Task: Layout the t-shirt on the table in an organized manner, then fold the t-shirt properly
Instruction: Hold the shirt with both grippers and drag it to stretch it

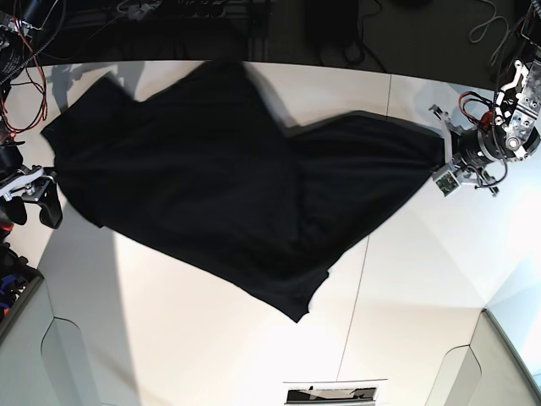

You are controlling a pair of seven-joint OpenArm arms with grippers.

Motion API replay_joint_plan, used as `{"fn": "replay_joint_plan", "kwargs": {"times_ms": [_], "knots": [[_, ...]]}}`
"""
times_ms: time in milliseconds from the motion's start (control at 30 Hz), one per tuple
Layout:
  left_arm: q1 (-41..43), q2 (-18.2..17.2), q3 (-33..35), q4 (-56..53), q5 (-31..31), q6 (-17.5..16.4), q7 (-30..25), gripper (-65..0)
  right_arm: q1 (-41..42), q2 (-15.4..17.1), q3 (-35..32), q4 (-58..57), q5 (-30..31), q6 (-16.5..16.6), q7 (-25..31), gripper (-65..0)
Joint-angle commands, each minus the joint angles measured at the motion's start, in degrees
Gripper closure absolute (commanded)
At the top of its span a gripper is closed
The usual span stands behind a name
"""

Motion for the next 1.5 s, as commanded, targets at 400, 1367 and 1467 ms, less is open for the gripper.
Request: {"fn": "replay_joint_plan", "kwargs": {"times_ms": [400, 1367, 1467], "knots": [[0.1, -1.2, 0.0, -0.5, 1.3, 0.5, 2.8, 0.0, -6.8, -5.9, 0.0, 7.4, 8.4, 1.6, -6.4, 0.0], [-2.4, -1.2, 0.0, -10.1, 1.2, 0.5, 1.9, 0.0, -0.9, 3.7, -4.7, -13.3, 6.7, 1.4, -2.4, 0.0], [-3.1, -0.9, 0.0, -10.1, 1.2, 0.5, 1.9, 0.0, -1.0, 2.4, -4.7, -9.6, 10.5, 2.3, -5.9, 0.0]]}}
